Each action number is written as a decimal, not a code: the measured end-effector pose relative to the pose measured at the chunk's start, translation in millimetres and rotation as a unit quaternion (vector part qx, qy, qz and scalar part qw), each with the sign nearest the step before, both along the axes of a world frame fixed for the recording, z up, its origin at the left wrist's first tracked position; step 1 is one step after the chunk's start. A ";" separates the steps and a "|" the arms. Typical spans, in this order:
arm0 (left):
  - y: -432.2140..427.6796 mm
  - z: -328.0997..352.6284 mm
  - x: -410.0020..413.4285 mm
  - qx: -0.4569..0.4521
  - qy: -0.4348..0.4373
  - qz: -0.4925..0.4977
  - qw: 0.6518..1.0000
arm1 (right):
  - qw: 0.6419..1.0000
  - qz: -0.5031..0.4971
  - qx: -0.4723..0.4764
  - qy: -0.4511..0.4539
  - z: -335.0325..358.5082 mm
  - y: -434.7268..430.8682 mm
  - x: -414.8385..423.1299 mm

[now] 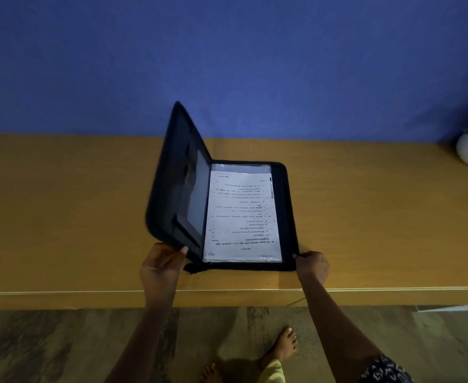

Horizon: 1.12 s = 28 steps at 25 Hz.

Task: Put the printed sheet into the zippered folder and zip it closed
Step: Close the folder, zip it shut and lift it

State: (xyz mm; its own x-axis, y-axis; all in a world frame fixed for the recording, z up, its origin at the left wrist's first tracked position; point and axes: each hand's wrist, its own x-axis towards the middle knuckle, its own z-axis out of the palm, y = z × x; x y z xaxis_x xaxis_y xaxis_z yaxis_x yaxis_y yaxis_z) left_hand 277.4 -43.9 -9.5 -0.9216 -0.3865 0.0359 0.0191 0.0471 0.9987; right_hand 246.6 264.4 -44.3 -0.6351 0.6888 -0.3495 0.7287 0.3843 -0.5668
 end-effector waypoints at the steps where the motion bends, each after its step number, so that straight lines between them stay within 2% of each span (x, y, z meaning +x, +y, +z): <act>1: 8.7 2.9 -0.3 -0.015 0.008 -0.026 1.000 | 1.000 -0.003 0.003 0.005 1.8 1.0 0.3; 3: 28.2 6.1 0.3 -0.071 0.009 -0.067 0.995 | 0.999 -0.011 -0.008 0.037 7.4 -1.9 1.0; 4: 37.6 5.4 0.3 -0.130 0.009 -0.079 0.988 | 0.998 -0.018 -0.031 0.058 11.2 -6.5 1.3; 6: 55.9 3.5 -0.2 -0.293 0.001 -0.091 0.952 | 0.979 -0.055 -0.155 0.116 19.1 -18.3 2.0; 7: 65.1 3.4 -0.4 -0.365 0.001 -0.103 0.925 | 0.950 -0.089 -0.261 0.150 23.9 -22.8 3.6; 8: 73.0 1.7 -0.9 -0.420 0.006 -0.125 0.899 | 0.904 -0.120 -0.372 0.173 28.7 -26.2 6.3; 10: 84.4 -6.1 -0.6 -0.492 0.010 -0.187 0.850 | 0.818 -0.155 -0.518 0.196 33.5 -28.5 14.2; 12: 85.1 -17.8 -1.4 -0.525 -0.007 -0.234 0.819 | 0.769 -0.202 -0.567 0.213 31.1 -24.2 20.5; 14: 73.2 -24.9 -2.9 -0.536 -0.030 -0.234 0.810 | 0.751 -0.253 -0.570 0.215 26.2 -15.0 26.4; 16: 50.5 -31.5 -4.2 -0.551 -0.075 -0.204 0.805 | 0.779 -0.257 -0.539 0.189 22.3 -7.6 30.6; 18: 23.3 -40.5 -4.3 -0.583 -0.141 -0.195 0.776 | 0.817 -0.249 -0.496 0.159 17.2 -4.9 33.3; 20: 2.4 -48.3 -3.6 -0.599 -0.182 -0.213 0.750 | 0.840 -0.250 -0.462 0.136 12.4 -4.4 35.1; 25: -8.2 -48.2 -6.0 -0.622 -0.155 -0.223 0.735 | 0.906 -0.251 -0.335 0.070 2.9 -15.0 41.5; 28: -8.6 -45.1 -7.9 -0.606 -0.162 -0.231 0.744 | 0.929 -0.220 -0.290 0.073 1.2 -38.4 48.5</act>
